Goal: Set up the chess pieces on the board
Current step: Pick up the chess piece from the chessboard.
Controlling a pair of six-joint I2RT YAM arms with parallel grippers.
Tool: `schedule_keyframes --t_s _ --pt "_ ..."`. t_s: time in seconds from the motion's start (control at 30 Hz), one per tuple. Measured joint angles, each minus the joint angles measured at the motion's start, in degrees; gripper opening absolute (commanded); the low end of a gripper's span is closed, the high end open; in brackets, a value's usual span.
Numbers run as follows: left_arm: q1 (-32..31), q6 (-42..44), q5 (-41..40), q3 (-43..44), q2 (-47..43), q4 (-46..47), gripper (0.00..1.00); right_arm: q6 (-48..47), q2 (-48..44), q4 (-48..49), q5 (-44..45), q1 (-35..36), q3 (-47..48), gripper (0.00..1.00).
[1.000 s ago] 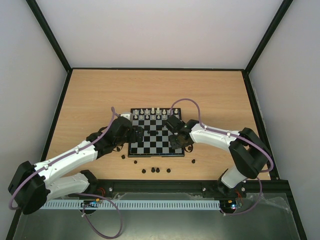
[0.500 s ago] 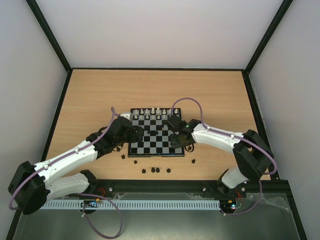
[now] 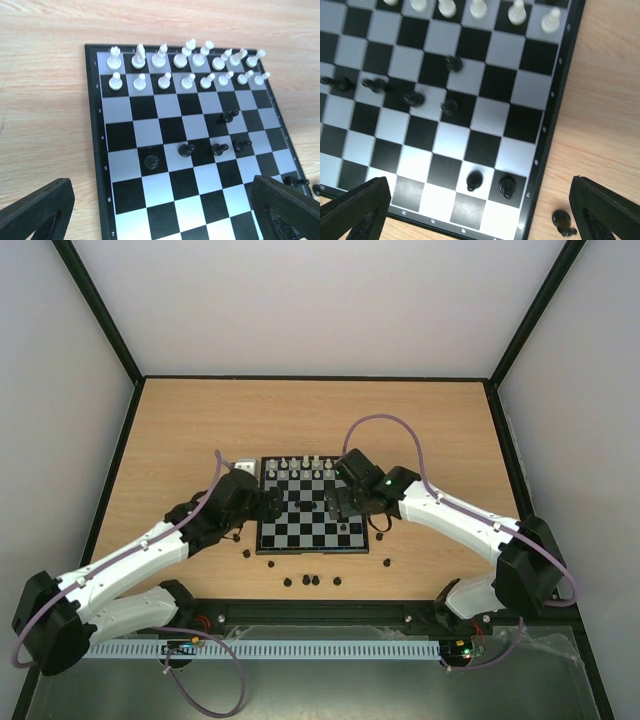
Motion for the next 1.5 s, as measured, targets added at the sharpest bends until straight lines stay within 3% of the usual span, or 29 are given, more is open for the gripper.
schedule_keyframes --t_s 0.07,0.13,0.37,0.47,0.57,0.87,1.5 --pt "0.26 0.22 -0.37 0.61 -1.07 -0.35 0.99 -0.37 0.85 -0.48 -0.02 -0.04 2.43 0.99" --pt "0.48 0.31 -0.57 0.96 -1.79 -0.42 0.99 -0.79 2.54 -0.5 -0.17 -0.04 4.83 0.92" --pt "0.7 0.31 -0.66 0.98 -3.5 -1.33 0.99 -2.99 13.44 -0.63 -1.03 -0.04 12.76 0.44" --pt "0.79 0.26 -0.63 0.94 -4.44 -1.55 0.99 -3.13 17.84 -0.94 -1.16 -0.04 14.84 0.4" --pt "0.81 0.13 -0.66 0.52 -5.7 -1.53 0.99 -3.37 21.51 -1.18 -1.01 -0.04 16.55 0.31" --pt "0.81 -0.37 -0.66 -1.51 -7.74 -1.68 0.99 -4.0 28.13 -1.97 -0.33 -0.11 18.14 0.23" --pt "0.81 -0.55 -0.57 -2.16 -6.4 -1.05 0.99 -4.37 28.37 -2.05 -0.59 -0.15 17.99 0.07"
